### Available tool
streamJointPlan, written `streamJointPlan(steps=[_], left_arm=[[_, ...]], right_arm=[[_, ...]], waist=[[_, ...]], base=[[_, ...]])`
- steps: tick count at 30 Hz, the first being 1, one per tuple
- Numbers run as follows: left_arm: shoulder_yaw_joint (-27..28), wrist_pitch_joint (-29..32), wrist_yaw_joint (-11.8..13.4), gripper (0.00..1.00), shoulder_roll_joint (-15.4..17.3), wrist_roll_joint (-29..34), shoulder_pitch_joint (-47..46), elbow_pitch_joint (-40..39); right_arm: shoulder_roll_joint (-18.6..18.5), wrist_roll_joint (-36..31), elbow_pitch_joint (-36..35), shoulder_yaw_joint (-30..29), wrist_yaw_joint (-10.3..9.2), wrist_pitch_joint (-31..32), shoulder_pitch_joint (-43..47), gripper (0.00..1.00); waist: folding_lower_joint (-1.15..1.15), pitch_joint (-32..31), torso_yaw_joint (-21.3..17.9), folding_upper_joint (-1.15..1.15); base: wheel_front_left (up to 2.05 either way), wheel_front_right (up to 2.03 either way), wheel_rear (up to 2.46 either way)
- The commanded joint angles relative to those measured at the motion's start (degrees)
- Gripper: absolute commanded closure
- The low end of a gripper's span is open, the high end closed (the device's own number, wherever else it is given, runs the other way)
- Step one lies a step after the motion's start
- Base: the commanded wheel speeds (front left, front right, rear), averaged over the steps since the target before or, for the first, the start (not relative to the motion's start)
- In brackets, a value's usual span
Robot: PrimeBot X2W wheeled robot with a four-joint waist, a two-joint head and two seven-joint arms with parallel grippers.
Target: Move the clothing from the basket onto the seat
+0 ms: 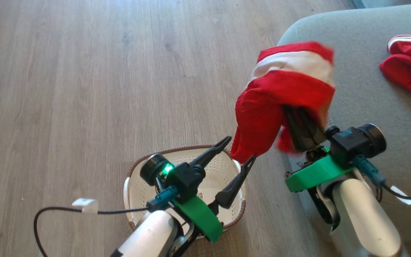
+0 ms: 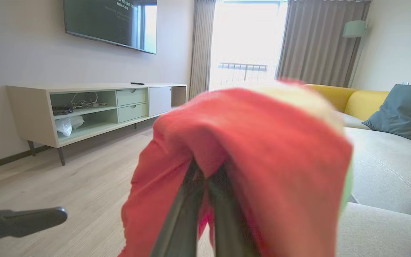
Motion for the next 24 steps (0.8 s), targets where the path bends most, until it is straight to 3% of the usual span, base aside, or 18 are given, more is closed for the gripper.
streamJointPlan(steps=[1, 24], left_arm=[[1.91, -0.28, -0.18, 0.0, 0.19, 0.59, -0.17, -1.58], [2.96, -0.28, -0.57, 0.0, 0.19, 2.72, 4.44, -0.01]], right_arm=[[0.24, -0.39, -2.46, 0.36, -0.01, -0.37, -0.37, 1.0], [-1.76, -2.46, -4.53, -6.87, -0.01, -0.37, 5.62, 1.0]], waist=[[0.0, -0.02, 0.01, 0.0], [0.0, -1.07, -1.29, 0.0]], base=[[0.0, 0.0, 0.0], [0.0, 0.0, 0.0]])
